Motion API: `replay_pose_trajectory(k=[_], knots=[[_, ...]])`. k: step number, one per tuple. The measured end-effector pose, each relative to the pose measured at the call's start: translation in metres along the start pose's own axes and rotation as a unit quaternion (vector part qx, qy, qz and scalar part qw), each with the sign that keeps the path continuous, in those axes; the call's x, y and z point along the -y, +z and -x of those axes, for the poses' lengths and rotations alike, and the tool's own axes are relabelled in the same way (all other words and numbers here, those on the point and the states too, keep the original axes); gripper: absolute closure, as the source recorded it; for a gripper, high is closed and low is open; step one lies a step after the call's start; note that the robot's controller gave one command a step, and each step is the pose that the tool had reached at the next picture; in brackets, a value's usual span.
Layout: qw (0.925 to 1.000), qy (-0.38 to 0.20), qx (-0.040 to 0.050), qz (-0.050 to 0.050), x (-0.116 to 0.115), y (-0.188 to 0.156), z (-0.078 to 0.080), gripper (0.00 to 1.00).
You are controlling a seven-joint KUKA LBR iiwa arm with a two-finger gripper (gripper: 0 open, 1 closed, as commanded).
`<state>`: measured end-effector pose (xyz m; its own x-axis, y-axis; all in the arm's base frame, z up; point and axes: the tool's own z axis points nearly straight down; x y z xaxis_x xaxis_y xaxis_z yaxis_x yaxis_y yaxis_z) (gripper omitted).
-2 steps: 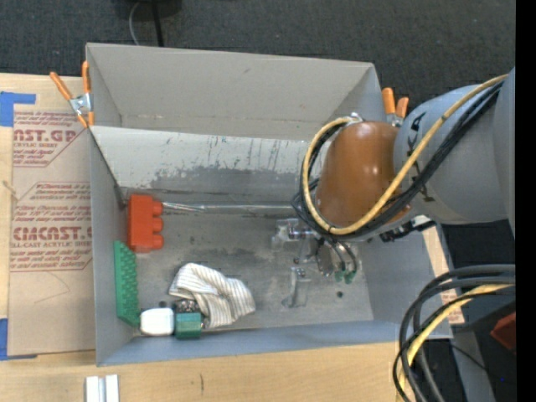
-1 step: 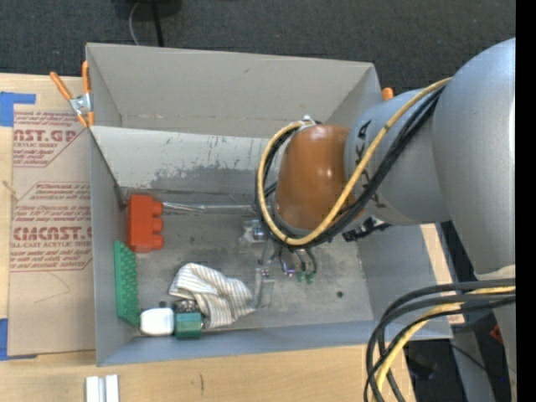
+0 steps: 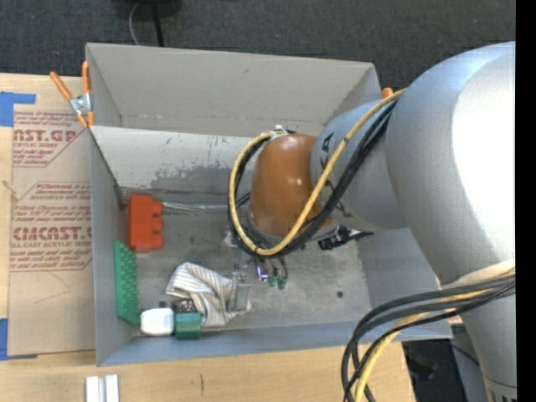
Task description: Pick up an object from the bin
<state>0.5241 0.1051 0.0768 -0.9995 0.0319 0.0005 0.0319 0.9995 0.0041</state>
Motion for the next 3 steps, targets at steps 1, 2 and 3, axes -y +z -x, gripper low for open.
replay_pose_trajectory(k=[1, 2, 3], knots=[[0.9995, 0.031, -0.0003, -0.002, -0.039, -0.003, -0.013, 1.00], [0.9995, 0.031, -0.0003, -0.002, -0.039, -0.003, -0.013, 1.00], [0.9997, 0.024, 0.0001, -0.001, -0.056, -0.103, -0.014, 1.00]])
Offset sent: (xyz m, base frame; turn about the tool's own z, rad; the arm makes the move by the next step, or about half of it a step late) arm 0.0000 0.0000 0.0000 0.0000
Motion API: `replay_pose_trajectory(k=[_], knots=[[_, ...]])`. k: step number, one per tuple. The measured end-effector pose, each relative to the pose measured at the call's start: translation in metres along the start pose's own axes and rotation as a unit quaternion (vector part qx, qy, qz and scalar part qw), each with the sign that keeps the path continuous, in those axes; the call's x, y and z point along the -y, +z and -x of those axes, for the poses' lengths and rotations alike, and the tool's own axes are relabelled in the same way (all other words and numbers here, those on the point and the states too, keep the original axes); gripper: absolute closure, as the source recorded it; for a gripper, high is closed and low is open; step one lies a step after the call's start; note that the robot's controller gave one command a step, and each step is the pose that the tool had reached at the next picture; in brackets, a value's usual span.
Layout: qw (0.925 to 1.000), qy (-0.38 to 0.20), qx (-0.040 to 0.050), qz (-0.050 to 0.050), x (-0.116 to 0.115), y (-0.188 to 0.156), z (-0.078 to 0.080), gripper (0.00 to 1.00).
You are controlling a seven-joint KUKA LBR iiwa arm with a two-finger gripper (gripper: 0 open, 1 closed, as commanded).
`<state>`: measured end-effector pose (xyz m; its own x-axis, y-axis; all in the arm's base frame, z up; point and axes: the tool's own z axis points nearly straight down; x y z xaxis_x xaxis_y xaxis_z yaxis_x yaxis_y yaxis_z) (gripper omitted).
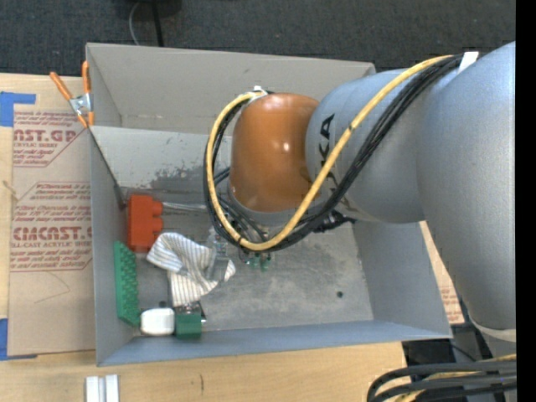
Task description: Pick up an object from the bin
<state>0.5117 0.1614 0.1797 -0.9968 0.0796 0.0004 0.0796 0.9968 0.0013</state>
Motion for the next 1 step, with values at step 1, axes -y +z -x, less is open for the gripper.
replay_pose_trajectory(k=[1], knots=[[1.0000, 0.000, 0.0000, 0.000, 0.0001, 0.0000, 0.0000, 1.00]])
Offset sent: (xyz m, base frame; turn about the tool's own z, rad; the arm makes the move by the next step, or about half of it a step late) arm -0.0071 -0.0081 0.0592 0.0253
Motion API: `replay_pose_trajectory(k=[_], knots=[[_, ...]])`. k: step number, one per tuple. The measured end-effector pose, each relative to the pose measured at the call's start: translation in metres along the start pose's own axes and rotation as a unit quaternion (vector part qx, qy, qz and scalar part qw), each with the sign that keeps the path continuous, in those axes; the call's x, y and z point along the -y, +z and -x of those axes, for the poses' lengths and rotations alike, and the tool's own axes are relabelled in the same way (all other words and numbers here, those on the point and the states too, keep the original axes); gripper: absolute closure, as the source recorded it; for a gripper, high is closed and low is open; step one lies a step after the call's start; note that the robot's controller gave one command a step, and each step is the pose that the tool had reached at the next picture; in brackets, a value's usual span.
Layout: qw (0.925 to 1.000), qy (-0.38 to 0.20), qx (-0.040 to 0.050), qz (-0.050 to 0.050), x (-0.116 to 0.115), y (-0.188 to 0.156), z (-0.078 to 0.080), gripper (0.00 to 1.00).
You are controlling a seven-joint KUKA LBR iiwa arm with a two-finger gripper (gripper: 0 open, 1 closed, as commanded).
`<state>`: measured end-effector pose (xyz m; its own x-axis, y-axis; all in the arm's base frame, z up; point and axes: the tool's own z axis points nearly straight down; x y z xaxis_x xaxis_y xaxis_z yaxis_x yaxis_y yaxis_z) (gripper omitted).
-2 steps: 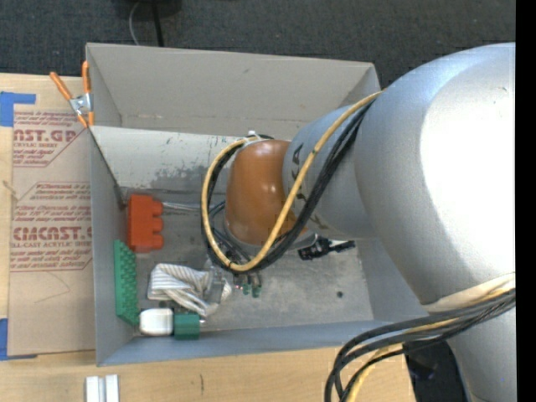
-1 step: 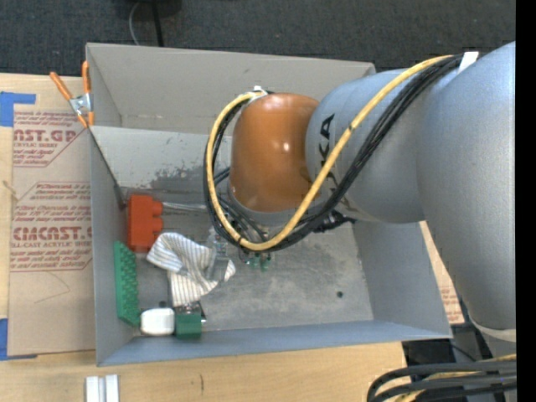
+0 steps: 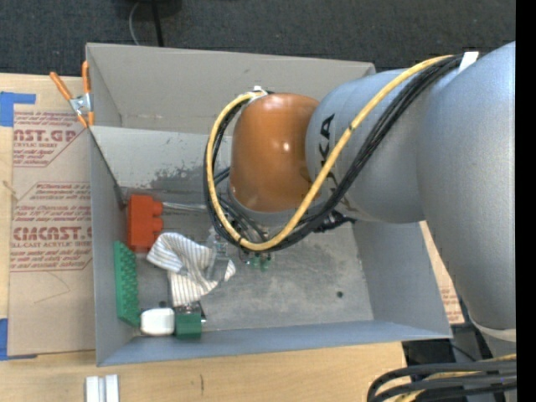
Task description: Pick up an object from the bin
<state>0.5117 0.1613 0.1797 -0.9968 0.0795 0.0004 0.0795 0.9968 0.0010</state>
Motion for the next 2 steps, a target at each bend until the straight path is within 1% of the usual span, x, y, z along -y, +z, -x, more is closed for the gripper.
replay_pose_trajectory(k=[1, 2], knots=[[1.0000, 0.004, -0.0041, -0.001, 0.003, -0.019, -0.004, 1.00], [0.9999, 0.011, -0.0014, 0.000, -0.002, -0.081, -0.005, 1.00]])
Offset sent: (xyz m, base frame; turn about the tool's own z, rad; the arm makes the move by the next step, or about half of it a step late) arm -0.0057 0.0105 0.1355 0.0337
